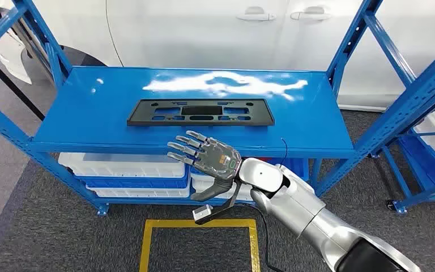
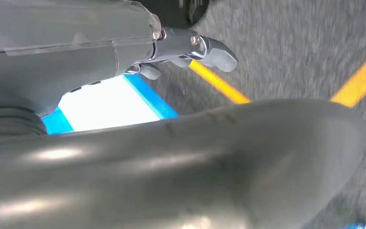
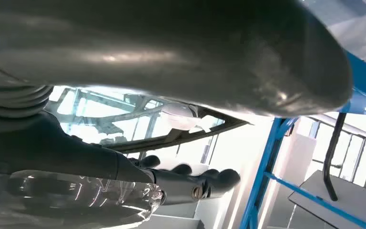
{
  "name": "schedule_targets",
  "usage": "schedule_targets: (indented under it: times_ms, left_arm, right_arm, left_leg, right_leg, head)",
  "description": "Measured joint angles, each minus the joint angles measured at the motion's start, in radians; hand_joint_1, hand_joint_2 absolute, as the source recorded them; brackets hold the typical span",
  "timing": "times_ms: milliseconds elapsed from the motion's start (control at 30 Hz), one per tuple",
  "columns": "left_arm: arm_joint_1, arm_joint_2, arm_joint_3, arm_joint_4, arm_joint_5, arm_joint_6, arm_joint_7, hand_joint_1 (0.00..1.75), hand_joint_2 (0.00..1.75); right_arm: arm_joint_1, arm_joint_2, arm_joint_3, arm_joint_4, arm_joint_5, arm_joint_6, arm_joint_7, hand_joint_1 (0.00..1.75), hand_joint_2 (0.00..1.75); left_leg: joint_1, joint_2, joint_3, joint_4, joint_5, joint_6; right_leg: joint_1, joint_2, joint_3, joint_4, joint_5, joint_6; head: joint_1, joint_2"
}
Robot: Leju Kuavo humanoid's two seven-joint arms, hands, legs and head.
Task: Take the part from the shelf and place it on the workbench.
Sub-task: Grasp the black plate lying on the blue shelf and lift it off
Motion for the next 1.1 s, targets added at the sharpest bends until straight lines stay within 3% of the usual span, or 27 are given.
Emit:
schedule_targets:
  times_ms: [67, 100, 133, 167, 200, 267, 300, 333, 400, 467, 600, 633, 667, 733, 800, 900, 967, 1000, 1067, 1100]
  left_arm:
    - [0.002, 0.0, 0.0, 0.0, 0.0, 0.0, -0.002, 0.0, 0.0]
    - [0.003, 0.0, 0.0, 0.0, 0.0, 0.001, -0.005, 0.0, 0.0]
    - [0.005, 0.0, 0.0, 0.0, 0.0, 0.0, -0.007, 0.0, 0.0]
    - [0.007, 0.0, 0.001, 0.0, 0.0, 0.0, -0.01, 0.0, 0.0]
    - [0.009, 0.0, 0.001, 0.0, 0.0, 0.0, -0.012, 0.0, 0.0]
    - [0.013, -0.001, 0.003, 0.002, 0.0, -0.001, -0.014, 0.0, 0.0]
    - [0.014, 0.0, 0.004, 0.004, 0.0, -0.001, -0.014, 0.0, 0.0]
    - [0.014, 0.0, 0.005, 0.005, 0.0, -0.001, -0.015, 0.0, 0.0]
    - [0.014, 0.001, 0.007, 0.005, 0.0, -0.002, -0.019, 0.0, 0.0]
    - [0.014, 0.002, 0.008, 0.005, 0.0, -0.003, -0.021, 0.0, 0.0]
    - [0.017, 0.003, 0.009, 0.005, 0.0, -0.004, -0.021, 0.0, 0.0]
    - [0.018, 0.004, 0.01, 0.005, 0.0, -0.004, -0.021, 0.0, 0.0]
    - [0.02, 0.005, 0.011, 0.005, 0.0, -0.005, -0.021, 0.0, 0.0]
    - [0.021, 0.007, 0.013, 0.005, 0.0, -0.005, -0.02, 0.0, 0.0]
    - [0.02, 0.007, 0.014, 0.005, 0.0, -0.005, -0.02, 0.0, 0.0]
    - [0.02, 0.009, 0.015, 0.005, 0.0, -0.003, -0.024, 0.0, 0.0]
    - [0.018, 0.01, 0.015, 0.005, 0.0, -0.002, -0.027, 0.0, 0.0]
    - [0.016, 0.01, 0.015, 0.005, 0.0, -0.002, -0.027, 0.0, 0.0]
    - [0.013, 0.01, 0.015, 0.005, 0.0, -0.002, -0.027, 0.0, 0.0]
    - [0.013, 0.01, 0.015, 0.005, 0.0, -0.002, -0.028, 0.0, 0.0]
  right_arm:
    - [0.0, 0.0, 0.0, 0.0, 0.0, 0.0, 0.001, 0.0, 0.0]
    - [0.0, 0.0, 0.0, 0.0, 0.0, 0.0, 0.002, 0.0, 0.0]
    - [0.0, -0.001, 0.0, 0.0, -0.001, 0.0, 0.004, 0.0, 0.0]
    - [0.0, -0.001, -0.001, 0.001, -0.002, 0.001, 0.008, 0.0, 0.0]
    - [0.0, -0.002, -0.002, 0.002, -0.004, 0.003, 0.013, 0.0, 0.0]
    - [-0.002, -0.005, -0.008, 0.014, -0.01, 0.012, 0.028, 0.0, 0.0]
    - [-0.004, -0.006, -0.012, 0.023, -0.013, 0.016, 0.035, 0.0, 0.44]
    - [-0.009, -0.007, -0.019, 0.034, -0.016, 0.018, 0.041, 0.0, 0.87]
    - [-0.032, -0.008, -0.045, 0.072, -0.021, 0.014, 0.053, 0.0, 1.75]
    - [-0.073, -0.009, -0.078, 0.14, -0.024, 0.004, 0.063, 0.0, 1.75]
    - [-0.134, -0.01, -0.109, 0.324, 0.002, -0.019, 0.083, 0.0, 1.75]
    - [-0.137, -0.01, -0.111, 0.364, 0.013, -0.027, 0.09, 0.0, 1.75]
    - [-0.138, -0.009, -0.112, 0.4, 0.023, -0.035, 0.097, 0.0, 1.75]
    - [-0.142, -0.008, -0.113, 0.455, 0.049, -0.047, 0.118, 0.0, 1.75]
    - [-0.152, -0.006, -0.112, 0.503, 0.079, -0.045, 0.146, 0.0, 1.75]
    - [-0.178, -0.006, -0.111, 0.558, 0.123, -0.037, 0.181, 0.0, 1.75]
    - [-0.195, -0.008, -0.11, 0.586, 0.145, -0.036, 0.183, 0.0, 1.75]
    - [-0.202, -0.009, -0.109, 0.598, 0.152, -0.035, 0.181, 0.0, 1.75]
    - [-0.21, -0.011, -0.106, 0.621, 0.163, -0.035, 0.176, 0.0, 1.75]
    - [-0.212, -0.012, -0.104, 0.631, 0.168, -0.038, 0.176, 0.27, 1.75]
  left_leg:
    - [0.0, -0.001, 0.015, 0.0, -0.013, 0.0]
    - [0.0, -0.003, 0.032, -0.001, -0.027, 0.0]
    - [0.0, -0.005, 0.051, 0.0, -0.041, -0.001]
    - [0.0, -0.006, 0.071, 0.0, -0.057, -0.002]
    - [0.0, -0.008, 0.086, -0.001, -0.072, -0.005]
    - [-0.002, -0.011, 0.107, 0.004, -0.102, -0.013]
    - [-0.003, -0.013, 0.11, 0.004, -0.115, -0.019]
    - [-0.005, -0.015, 0.116, 0.008, -0.122, -0.024]
    - [-0.005, -0.014, 0.123, 0.011, -0.128, -0.034]
    - [-0.003, -0.009, 0.104, 0.064, -0.138, -0.043]
    - [0.004, -0.003, -0.04, 0.277, -0.221, -0.056]
    - [0.005, -0.002, -0.06, 0.284, -0.215, -0.057]
    - [0.005, -0.001, -0.064, 0.256, -0.184, -0.057]
    - [0.005, 0.0, -0.034, 0.129, -0.077, -0.052]
    - [0.0, 0.001, -0.009, 0.031, -0.025, -0.043]
    - [-0.002, 0.002, -0.002, 0.006, -0.014, -0.026]
    - [0.003, 0.004, 0.004, -0.004, -0.004, -0.015]
    - [0.005, 0.005, 0.006, -0.008, -0.001, -0.01]
    - [0.005, 0.005, 0.006, -0.009, 0.0, -0.005]
    - [0.005, 0.005, 0.006, -0.008, 0.0, -0.005]
  right_leg:
    - [-0.001, -0.001, -0.032, 0.013, -0.045, 0.003]
    - [-0.002, -0.001, -0.059, 0.016, -0.083, 0.005]
    - [-0.003, -0.003, -0.077, -0.002, -0.105, 0.005]
    - [-0.003, -0.004, -0.086, -0.042, -0.093, 0.004]
    - [-0.003, -0.004, -0.088, -0.099, -0.041, 0.002]
    - [0.002, -0.005, -0.094, -0.216, 0.125, -0.009]
    - [0.005, -0.004, -0.097, -0.247, 0.184, -0.016]
    - [0.007, -0.004, -0.099, -0.261, 0.209, -0.023]
    - [0.005, -0.003, -0.088, -0.263, 0.203, -0.037]
    - [0.001, -0.004, -0.066, -0.274, 0.193, -0.049]
    - [0.001, -0.004, -0.035, -0.279, 0.169, -0.055]
    - [0.002, -0.004, -0.028, -0.278, 0.163, -0.054]
    - [0.002, -0.003, -0.02, -0.277, 0.157, -0.053]
    - [0.002, -0.003, -0.002, -0.275, 0.144, -0.05]
    - [0.003, -0.002, 0.006, -0.275, 0.137, -0.042]
    - [0.005, 0.0, 0.007, -0.276, 0.133, -0.025]
    - [0.004, 0.0, 0.001, -0.255, 0.114, -0.014]
    - [0.004, 0.0, -0.014, -0.219, 0.089, -0.009]
    - [0.0, -0.002, -0.07, -0.094, 0.024, -0.002]
    - [-0.002, -0.003, -0.098, -0.034, 0.001, 0.001]
  head:
    - [0.0, 0.0]
    - [0.0, 0.0]
    - [0.0, 0.0]
    - [0.0, 0.0]
    - [0.0, 0.0]
    - [0.0, 0.0]
    - [0.0, 0.0]
    - [0.0, 0.0]
    - [0.0, 0.0]
    - [0.0, 0.0]
    - [0.0, 0.0]
    - [0.0, 0.0]
    - [0.0, 0.0]
    - [0.0, 0.0]
    - [0.0, 0.0]
    - [0.0, 0.0]
    - [0.0, 0.0]
    - [0.0, 0.0]
    - [0.0, 0.0]
    - [0.0, 0.0]
